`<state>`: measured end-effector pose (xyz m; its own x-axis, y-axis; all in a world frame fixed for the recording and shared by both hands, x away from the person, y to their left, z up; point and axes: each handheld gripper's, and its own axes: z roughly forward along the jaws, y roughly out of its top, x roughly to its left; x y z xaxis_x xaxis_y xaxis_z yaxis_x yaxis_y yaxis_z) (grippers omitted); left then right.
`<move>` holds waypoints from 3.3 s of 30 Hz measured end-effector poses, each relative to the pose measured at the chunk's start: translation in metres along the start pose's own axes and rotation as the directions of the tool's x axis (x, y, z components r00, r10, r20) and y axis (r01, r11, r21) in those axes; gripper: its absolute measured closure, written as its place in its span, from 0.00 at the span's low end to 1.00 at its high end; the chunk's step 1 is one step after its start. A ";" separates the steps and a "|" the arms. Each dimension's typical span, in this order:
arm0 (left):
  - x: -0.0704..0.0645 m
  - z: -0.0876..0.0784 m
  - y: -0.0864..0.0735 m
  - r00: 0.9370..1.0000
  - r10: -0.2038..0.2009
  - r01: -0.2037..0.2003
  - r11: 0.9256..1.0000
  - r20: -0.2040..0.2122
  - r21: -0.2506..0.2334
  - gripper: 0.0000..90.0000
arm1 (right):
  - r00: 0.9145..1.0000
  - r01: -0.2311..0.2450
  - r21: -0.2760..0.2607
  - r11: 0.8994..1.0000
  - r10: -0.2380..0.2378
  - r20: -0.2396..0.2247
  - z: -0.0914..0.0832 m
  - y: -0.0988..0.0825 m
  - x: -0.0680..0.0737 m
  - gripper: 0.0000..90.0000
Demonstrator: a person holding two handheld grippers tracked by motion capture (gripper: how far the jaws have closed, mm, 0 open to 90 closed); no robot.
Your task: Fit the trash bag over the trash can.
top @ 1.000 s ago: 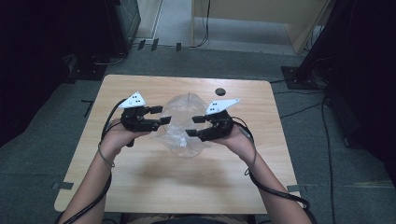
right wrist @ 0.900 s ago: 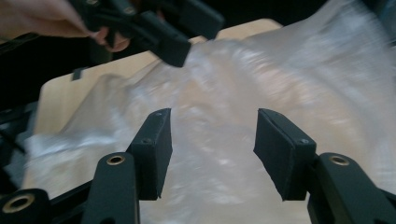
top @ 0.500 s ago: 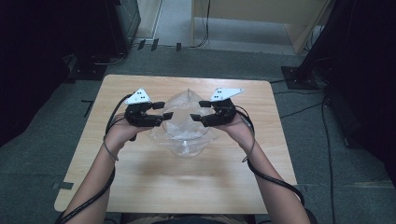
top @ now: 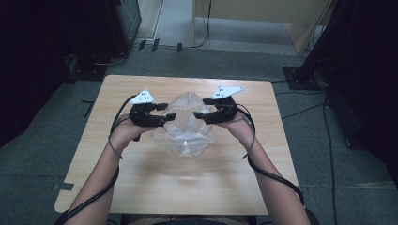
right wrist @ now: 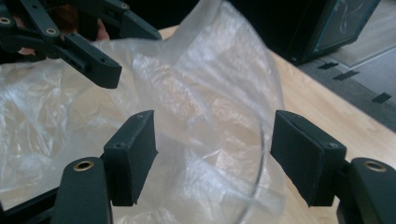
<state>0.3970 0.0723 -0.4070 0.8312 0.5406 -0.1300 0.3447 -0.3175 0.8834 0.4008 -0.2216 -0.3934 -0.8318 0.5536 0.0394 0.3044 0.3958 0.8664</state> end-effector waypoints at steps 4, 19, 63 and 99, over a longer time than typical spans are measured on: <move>-0.001 0.003 -0.002 1.000 0.000 0.000 1.000 0.011 0.013 0.43 | 1.000 -0.004 0.045 0.999 0.005 -0.011 0.007 -0.003 0.001 0.32; 0.000 -0.007 0.001 1.000 -0.008 0.009 1.000 0.004 -0.021 0.38 | 0.996 -0.077 0.062 0.995 0.079 -0.029 0.001 -0.009 -0.003 0.27; -0.001 -0.033 -0.008 0.997 -0.074 0.075 0.997 -0.024 0.026 0.60 | 0.982 0.123 0.450 0.884 -0.043 -0.185 0.083 0.051 0.039 0.19; 0.002 -0.035 -0.011 0.994 -0.107 0.107 0.994 -0.015 0.005 0.65 | 0.988 0.023 0.505 0.863 0.056 -0.141 0.122 0.051 0.047 0.45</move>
<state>0.3801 0.1042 -0.4009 0.7829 0.5830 -0.2172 0.4339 -0.2614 0.8622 0.4342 -0.0857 -0.4083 -0.8704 0.4664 0.1579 0.4782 0.7240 0.4972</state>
